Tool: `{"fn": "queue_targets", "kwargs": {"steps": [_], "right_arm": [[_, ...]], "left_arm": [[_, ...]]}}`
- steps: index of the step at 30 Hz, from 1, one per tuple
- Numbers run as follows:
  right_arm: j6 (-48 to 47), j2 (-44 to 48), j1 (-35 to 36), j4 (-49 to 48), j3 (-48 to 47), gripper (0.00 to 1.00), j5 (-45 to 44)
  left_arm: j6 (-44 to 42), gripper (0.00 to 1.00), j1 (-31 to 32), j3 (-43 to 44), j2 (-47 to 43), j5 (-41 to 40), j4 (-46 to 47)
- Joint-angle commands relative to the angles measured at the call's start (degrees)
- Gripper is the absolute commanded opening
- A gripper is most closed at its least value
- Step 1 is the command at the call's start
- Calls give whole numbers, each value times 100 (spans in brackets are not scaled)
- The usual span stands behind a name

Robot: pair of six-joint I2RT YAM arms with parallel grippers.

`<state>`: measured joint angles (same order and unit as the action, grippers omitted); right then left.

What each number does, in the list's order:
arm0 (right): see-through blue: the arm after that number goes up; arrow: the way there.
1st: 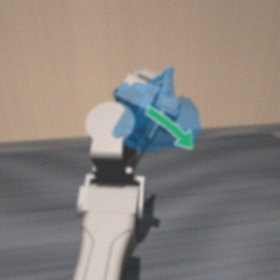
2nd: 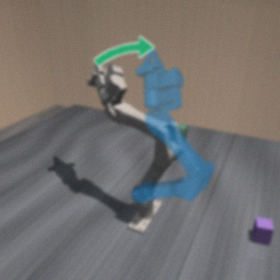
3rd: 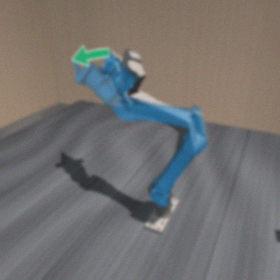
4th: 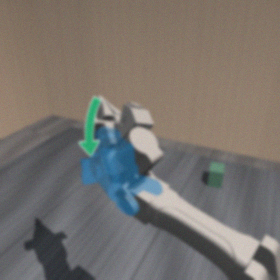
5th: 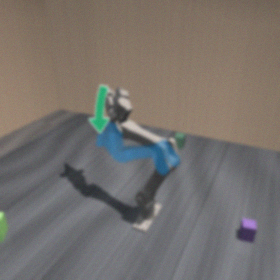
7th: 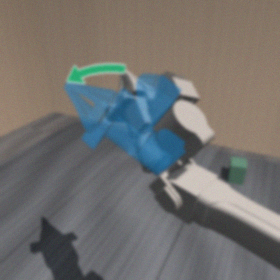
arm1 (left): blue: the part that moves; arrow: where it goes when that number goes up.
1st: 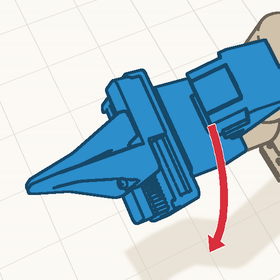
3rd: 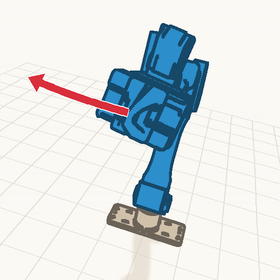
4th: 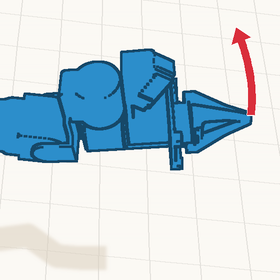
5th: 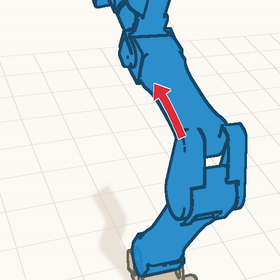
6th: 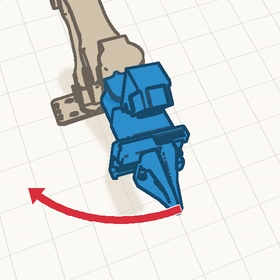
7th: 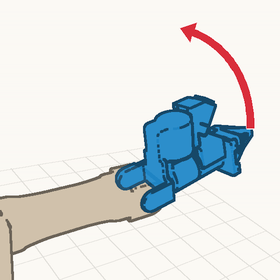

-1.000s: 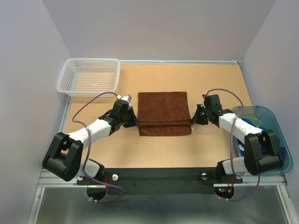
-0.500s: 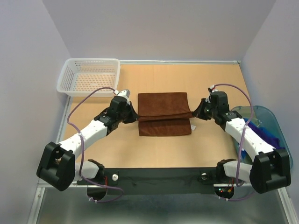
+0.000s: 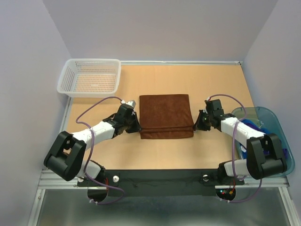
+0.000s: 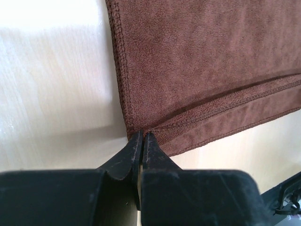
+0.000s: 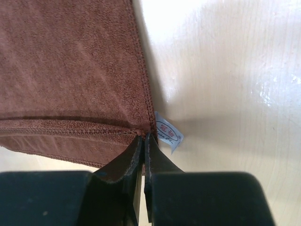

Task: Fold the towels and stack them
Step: Fold the towel

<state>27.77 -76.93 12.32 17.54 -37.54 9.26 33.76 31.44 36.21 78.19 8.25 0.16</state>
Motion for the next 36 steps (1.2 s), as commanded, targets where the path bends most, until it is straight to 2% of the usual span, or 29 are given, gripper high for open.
{"fn": "queue_targets", "kwargs": {"steps": [1,2,4,5,7,8,10,11,17,22,23,24,26,27,29,34,36], "right_arm": [[-184,107,-71,-181,18,9,233],[-245,186,-71,-181,19,14,304],[-254,283,-71,-172,36,19,523],[-263,344,-71,-146,36,26,603],[-202,546,-71,-93,71,32,831],[-176,617,-71,-67,89,40,928],[-114,836,-71,29,115,48,1226],[-114,915,-71,65,115,54,1323],[-561,1373,-63,592,-367,71,1693],[-764,1137,-63,777,-728,72,1387],[-764,979,-54,786,-789,72,1377],[-747,812,16,769,-851,68,1386],[-694,583,156,751,-965,66,1273],[-677,504,322,733,-983,63,1228],[-545,275,507,646,-1018,54,1184],[-114,-15,649,137,-703,49,1157],[35,-129,649,-66,-510,49,1096]], "left_arm": [[8,10,11,-114,-102,-17,116],[8,19,29,-131,-190,-8,115],[-1,26,37,-201,-295,10,98],[25,31,55,-236,-357,19,80],[61,39,73,-342,-594,45,28],[113,46,90,-377,-804,71,19],[175,56,108,-491,-1033,98,-7],[227,67,108,-526,-1278,133,-8],[307,87,125,-510,-2185,-138,-561],[289,85,117,-168,-2020,-333,-763],[289,82,125,-106,-1810,-324,-781],[315,72,125,43,-1494,-272,-798],[368,65,152,201,-1299,-236,-781],[368,57,213,264,-1133,-236,-755],[368,48,292,482,-930,-210,-720],[245,43,661,975,-51,-175,-676],[219,36,732,1073,343,-157,-649]]}}
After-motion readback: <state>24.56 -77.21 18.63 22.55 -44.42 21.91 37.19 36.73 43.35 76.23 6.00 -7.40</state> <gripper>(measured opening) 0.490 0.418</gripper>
